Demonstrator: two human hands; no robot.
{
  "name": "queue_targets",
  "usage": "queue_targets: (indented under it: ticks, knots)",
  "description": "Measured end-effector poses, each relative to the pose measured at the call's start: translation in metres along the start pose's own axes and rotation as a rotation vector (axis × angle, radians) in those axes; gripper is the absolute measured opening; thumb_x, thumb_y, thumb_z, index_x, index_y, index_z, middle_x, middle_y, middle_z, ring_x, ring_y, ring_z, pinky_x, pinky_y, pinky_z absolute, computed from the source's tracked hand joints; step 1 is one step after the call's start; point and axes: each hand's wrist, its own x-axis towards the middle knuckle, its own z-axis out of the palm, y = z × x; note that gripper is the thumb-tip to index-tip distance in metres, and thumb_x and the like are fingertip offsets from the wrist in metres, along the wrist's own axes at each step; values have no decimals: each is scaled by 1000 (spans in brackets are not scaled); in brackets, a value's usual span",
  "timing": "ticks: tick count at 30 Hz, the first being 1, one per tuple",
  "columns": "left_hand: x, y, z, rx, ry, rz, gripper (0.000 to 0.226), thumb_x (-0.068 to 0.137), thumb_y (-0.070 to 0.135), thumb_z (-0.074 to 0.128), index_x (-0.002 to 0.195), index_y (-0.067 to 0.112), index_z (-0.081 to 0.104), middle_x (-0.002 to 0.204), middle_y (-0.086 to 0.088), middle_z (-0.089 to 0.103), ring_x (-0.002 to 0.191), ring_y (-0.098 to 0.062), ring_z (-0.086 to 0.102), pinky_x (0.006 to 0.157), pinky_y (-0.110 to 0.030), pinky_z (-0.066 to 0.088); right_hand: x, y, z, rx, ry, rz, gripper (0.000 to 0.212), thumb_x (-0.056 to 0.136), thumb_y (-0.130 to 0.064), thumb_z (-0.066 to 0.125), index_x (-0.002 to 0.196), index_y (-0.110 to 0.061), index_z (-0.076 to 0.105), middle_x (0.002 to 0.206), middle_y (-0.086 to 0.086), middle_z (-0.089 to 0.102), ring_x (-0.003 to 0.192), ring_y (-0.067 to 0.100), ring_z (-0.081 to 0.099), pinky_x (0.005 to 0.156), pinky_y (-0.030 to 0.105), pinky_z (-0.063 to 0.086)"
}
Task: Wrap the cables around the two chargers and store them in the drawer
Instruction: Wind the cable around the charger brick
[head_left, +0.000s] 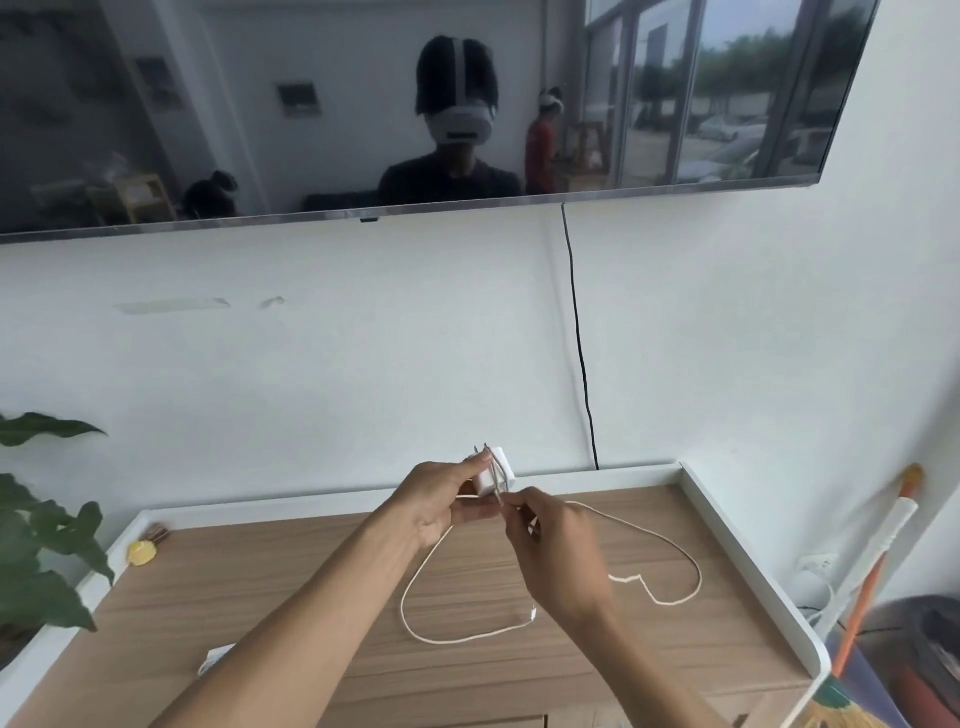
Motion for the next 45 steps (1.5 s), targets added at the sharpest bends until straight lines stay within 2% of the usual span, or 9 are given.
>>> queue_targets:
  ticks: [10,13,17,24,30,34,37,40,45]
  knots:
    - [-11,7,11,189,-183,100,28,90,24,65,100,-2,67,88,-14,68,74,-24,68,72,-32,59,-24,15,14,330,63,206,21,92,-14,60,72,-20,62,51,-4,52,41,6,39,43,16,29]
    - [-18,5,13,331,-284,179,17,93,21,60,96,8,70,82,-2,73,80,-14,69,83,-27,57,-9,27,5,266,-27,222,30,92,-15,60,64,-26,57,57,0,63,48,6,49,46,13,32]
    - [-23,10,5,576,-304,334,14,94,18,60,101,17,72,85,7,74,82,-7,67,89,-24,52,18,36,-13,84,-162,174,36,89,-15,59,56,-23,50,48,-11,51,47,7,41,47,15,27]
    - [-26,-2,-6,1102,-158,532,20,87,39,67,88,21,74,92,-6,70,77,-14,63,74,-32,47,64,18,-46,4,-420,189,19,88,-28,63,83,-13,74,72,0,67,58,7,49,57,21,39]
    - [-26,-1,-8,1085,-78,493,20,83,39,72,86,19,74,80,0,72,69,-13,60,68,-29,48,77,-6,-50,-53,-500,196,18,86,-29,63,79,-18,74,74,7,67,59,14,50,56,26,40]
    - [-28,-4,-4,1038,45,540,24,81,40,73,91,19,69,85,7,70,79,-10,64,69,-24,49,74,-17,-45,-107,-423,135,21,89,-24,56,82,-15,73,70,1,66,59,19,52,54,26,41]
    - [-26,-5,-2,936,119,534,24,82,39,72,90,16,67,83,7,70,74,-7,64,64,-19,47,63,-23,-39,-259,-321,-11,23,91,-24,48,86,-19,70,83,-3,68,77,22,62,65,36,52]
    - [-23,-7,-2,756,190,488,25,82,35,74,86,11,66,78,0,71,72,-19,69,70,-33,57,50,-24,-34,-247,-203,-101,22,95,-28,49,98,-22,70,93,-8,68,83,16,61,69,35,50]
    - [-23,-12,8,280,117,326,26,88,21,69,90,-2,57,78,-16,67,69,-29,66,83,-55,56,46,-15,-32,-102,-117,-107,13,93,-35,55,96,-31,67,100,-14,57,60,8,55,58,33,49]
